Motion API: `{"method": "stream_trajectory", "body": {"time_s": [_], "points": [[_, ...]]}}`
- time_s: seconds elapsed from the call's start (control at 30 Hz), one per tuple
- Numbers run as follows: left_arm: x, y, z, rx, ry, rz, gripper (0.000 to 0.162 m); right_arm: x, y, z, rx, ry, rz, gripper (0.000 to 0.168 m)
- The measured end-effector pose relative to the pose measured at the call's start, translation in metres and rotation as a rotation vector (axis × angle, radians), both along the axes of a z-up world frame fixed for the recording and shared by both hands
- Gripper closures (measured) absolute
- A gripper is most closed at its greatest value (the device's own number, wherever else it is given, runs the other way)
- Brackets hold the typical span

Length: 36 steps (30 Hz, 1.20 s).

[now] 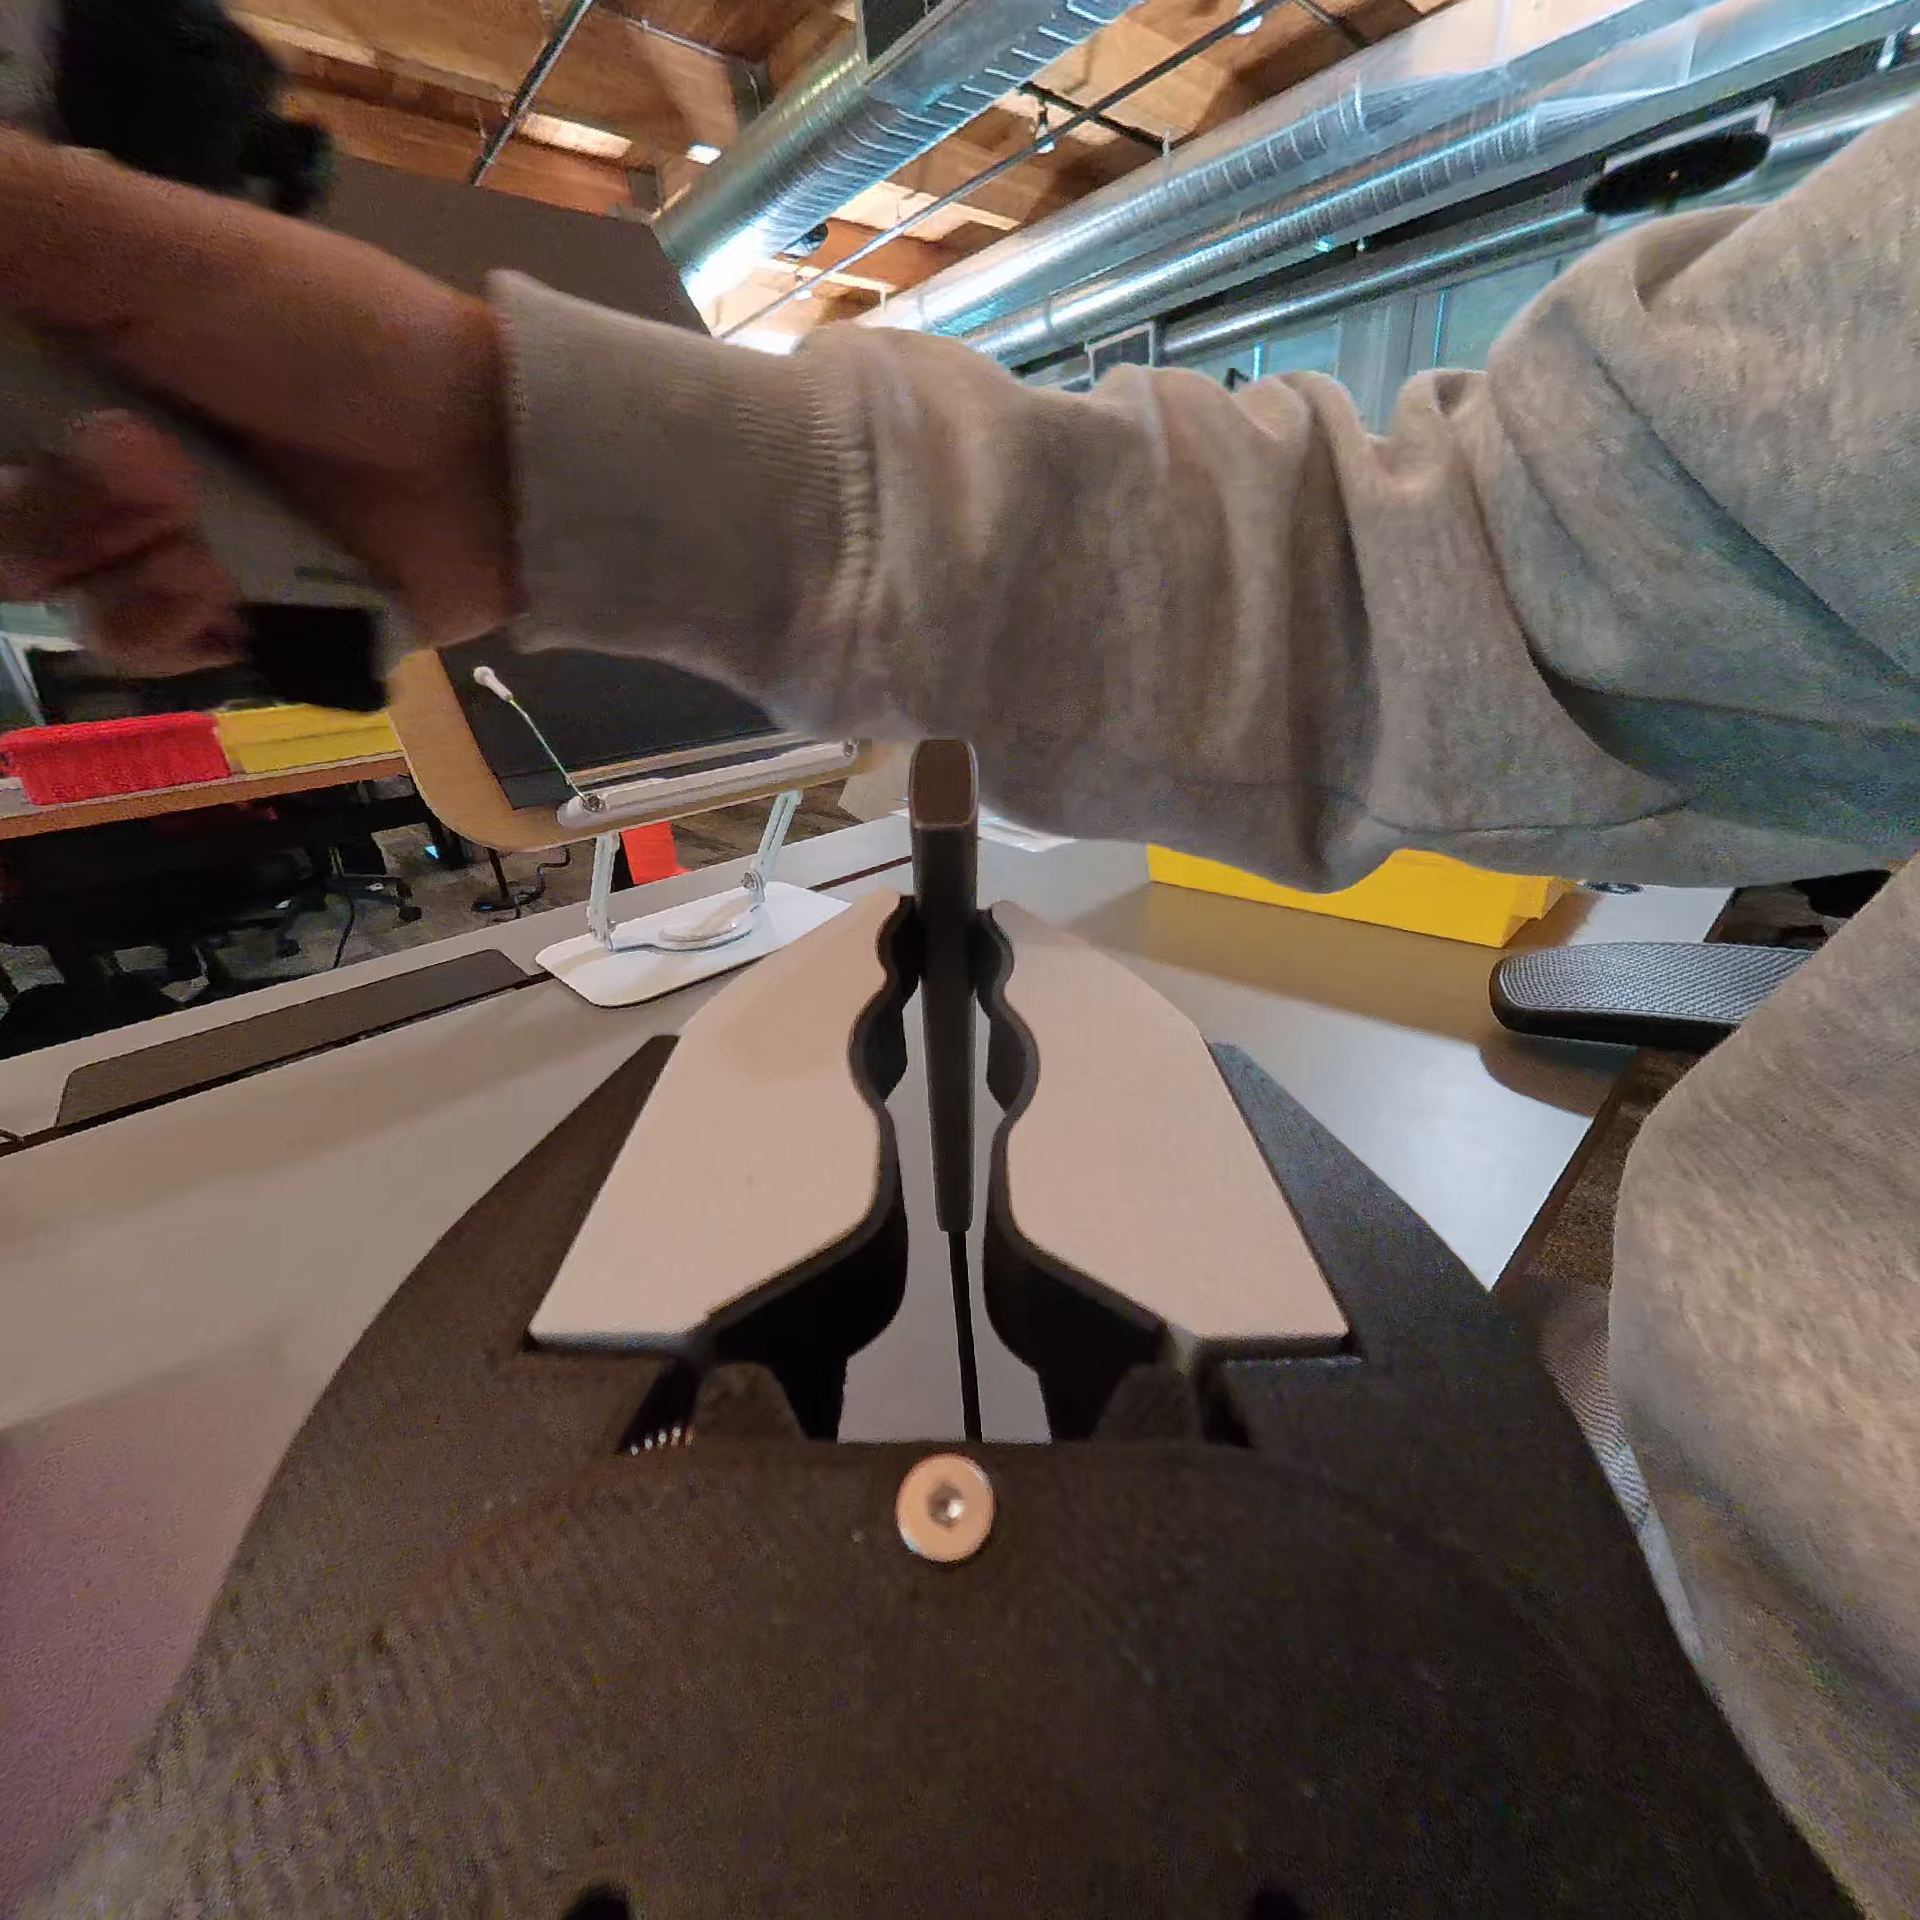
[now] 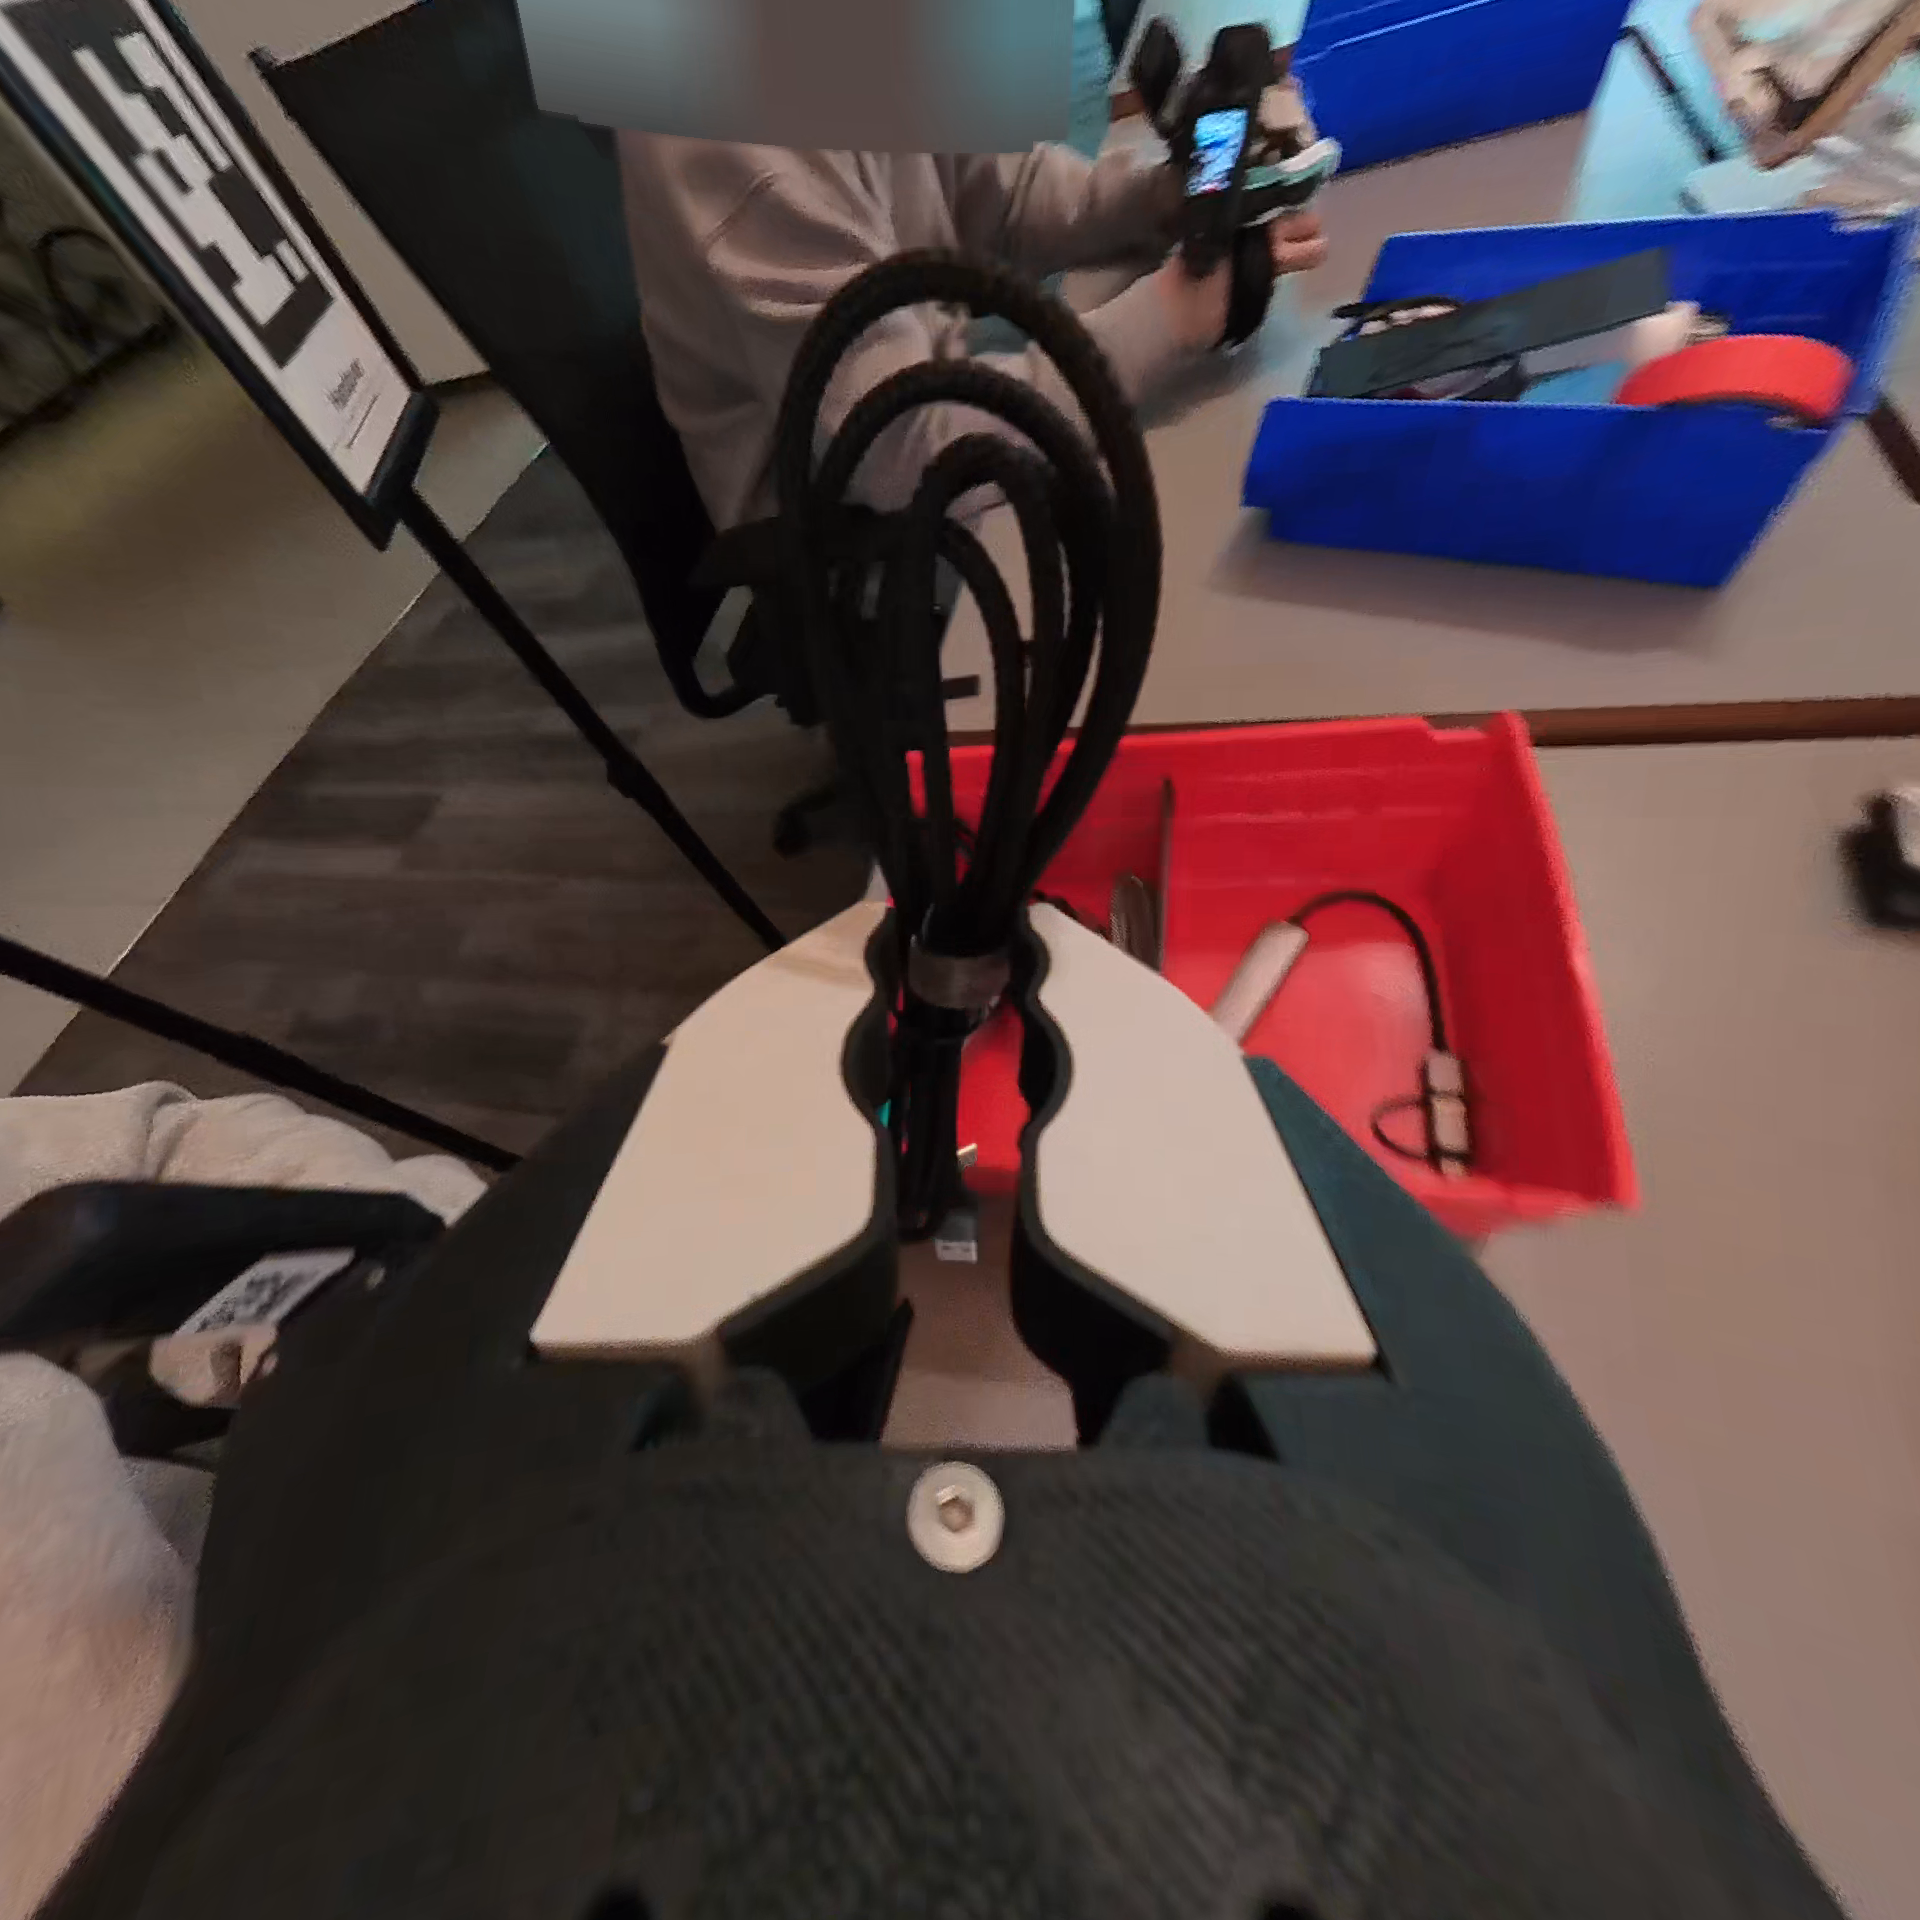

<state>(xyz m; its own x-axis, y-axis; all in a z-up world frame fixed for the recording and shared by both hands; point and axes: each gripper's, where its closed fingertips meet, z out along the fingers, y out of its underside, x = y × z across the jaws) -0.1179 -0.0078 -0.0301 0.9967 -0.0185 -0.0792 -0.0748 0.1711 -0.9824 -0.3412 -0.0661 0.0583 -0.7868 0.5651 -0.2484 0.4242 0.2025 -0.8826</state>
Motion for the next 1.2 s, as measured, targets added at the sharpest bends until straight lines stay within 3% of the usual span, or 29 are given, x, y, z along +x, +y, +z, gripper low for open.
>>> {"method": "stream_trajectory", "body": {"time_s": [0.13,0.37,0.63,0.7,0.83,1.0,1.2], "points": [[0.001,0.003,-0.004,-0.014,0.002,0.0,0.154,0.042,0.075,-0.008,-0.018,-0.025,-0.171,0.147],[0.006,0.01,-0.01,-0.038,0.005,-0.015,0.154,0.153,0.185,-0.056,-0.186,-0.113,-0.331,0.148],[0.012,0.032,-0.02,-0.076,0.014,-0.045,0.154,0.243,0.264,-0.092,-0.626,-0.059,-0.57,0.148],[0.012,0.039,-0.021,-0.082,0.023,-0.049,0.154,0.252,0.277,-0.119,-0.577,-0.103,-0.681,0.147],[0.015,0.056,-0.025,-0.102,0.036,-0.068,0.153,0.269,0.295,-0.17,-0.24,-0.254,-0.837,0.146],[0.027,0.077,-0.028,-0.117,0.077,-0.122,0.153,0.268,0.313,-0.188,-0.022,-0.269,-0.949,0.142],[0.036,0.091,-0.032,-0.129,0.065,-0.193,0.153,0.276,0.313,-0.189,-0.124,-0.247,-0.928,0.124]]}}
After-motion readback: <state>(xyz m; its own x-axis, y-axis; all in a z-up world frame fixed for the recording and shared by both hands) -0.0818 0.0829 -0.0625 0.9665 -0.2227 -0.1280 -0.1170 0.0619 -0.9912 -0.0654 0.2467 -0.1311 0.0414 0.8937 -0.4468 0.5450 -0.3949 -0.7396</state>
